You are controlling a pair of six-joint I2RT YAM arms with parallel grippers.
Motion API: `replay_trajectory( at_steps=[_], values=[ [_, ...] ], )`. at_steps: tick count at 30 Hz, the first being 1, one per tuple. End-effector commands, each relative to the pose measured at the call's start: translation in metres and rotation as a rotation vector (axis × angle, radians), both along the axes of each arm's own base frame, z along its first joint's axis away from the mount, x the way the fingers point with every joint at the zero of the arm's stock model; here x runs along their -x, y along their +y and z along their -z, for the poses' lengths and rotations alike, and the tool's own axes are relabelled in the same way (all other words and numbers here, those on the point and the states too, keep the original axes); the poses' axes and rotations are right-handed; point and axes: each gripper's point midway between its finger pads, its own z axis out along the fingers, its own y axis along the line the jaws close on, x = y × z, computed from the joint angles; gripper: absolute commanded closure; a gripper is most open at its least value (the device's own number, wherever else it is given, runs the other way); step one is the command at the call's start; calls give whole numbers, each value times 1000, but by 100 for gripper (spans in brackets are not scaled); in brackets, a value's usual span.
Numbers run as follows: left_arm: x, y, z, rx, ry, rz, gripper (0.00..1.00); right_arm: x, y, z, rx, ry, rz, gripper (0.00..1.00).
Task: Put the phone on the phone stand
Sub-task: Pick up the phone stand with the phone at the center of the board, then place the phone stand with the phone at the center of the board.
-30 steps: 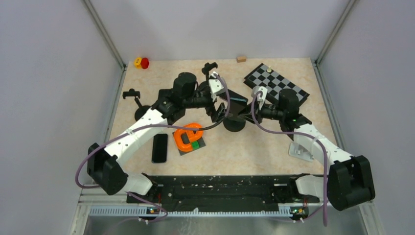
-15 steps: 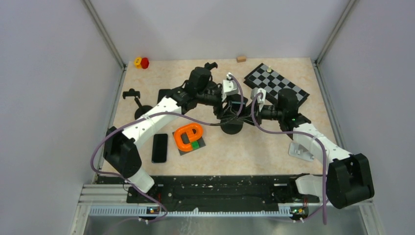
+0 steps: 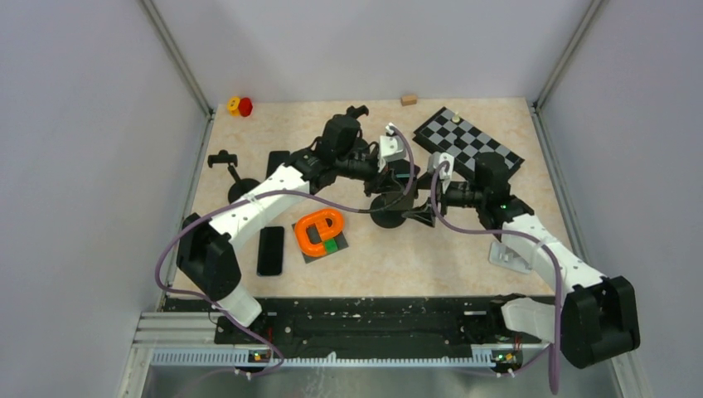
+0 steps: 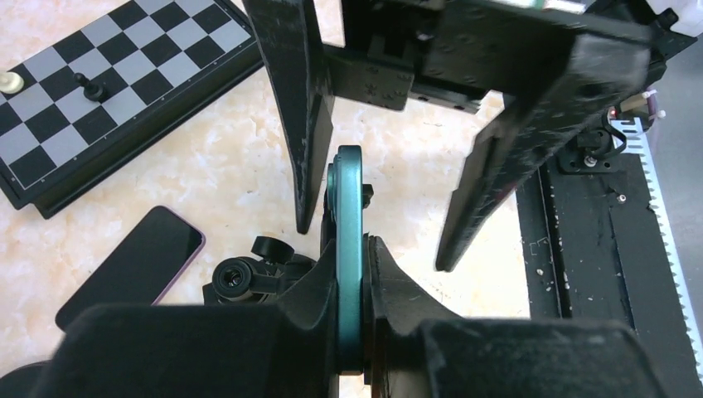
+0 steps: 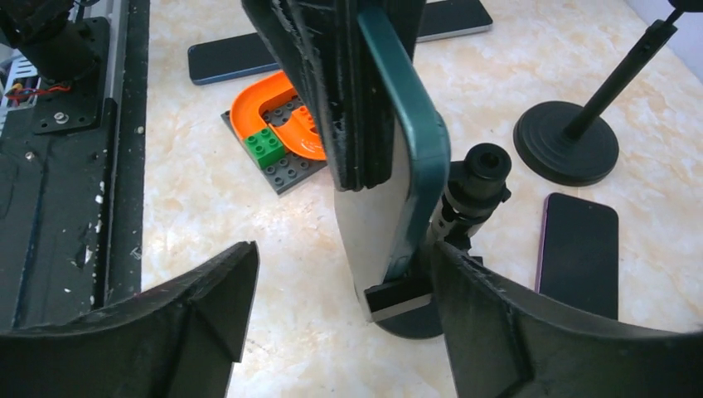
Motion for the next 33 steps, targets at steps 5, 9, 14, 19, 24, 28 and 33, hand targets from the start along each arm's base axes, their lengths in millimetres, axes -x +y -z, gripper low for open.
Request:
replay_trajectory(
  at_steps=[5, 9, 14, 19, 24, 28, 33],
  values=[
    [5, 7, -23, 43, -46, -18, 100, 20, -15, -25, 34, -115, 32, 9],
    [-4, 13, -33, 58, -76, -58, 100, 28, -22, -29, 31, -151, 63, 8],
    [-25, 30, -55, 84, -105, -135, 100, 28, -29, -36, 15, -177, 101, 8],
    [-43, 52, -80, 82, -169, -217, 100, 25, -33, -37, 13, -182, 120, 8],
    [-57, 77, -103, 93, -234, -283, 100, 23, -36, -37, 15, -189, 133, 8],
    [-73, 103, -114, 99, -268, -356, 100, 23, -37, -36, 17, -186, 139, 8],
    [-103, 138, -129, 121, -310, -457, 100, 22, -38, -34, 20, -186, 142, 8]
  ],
)
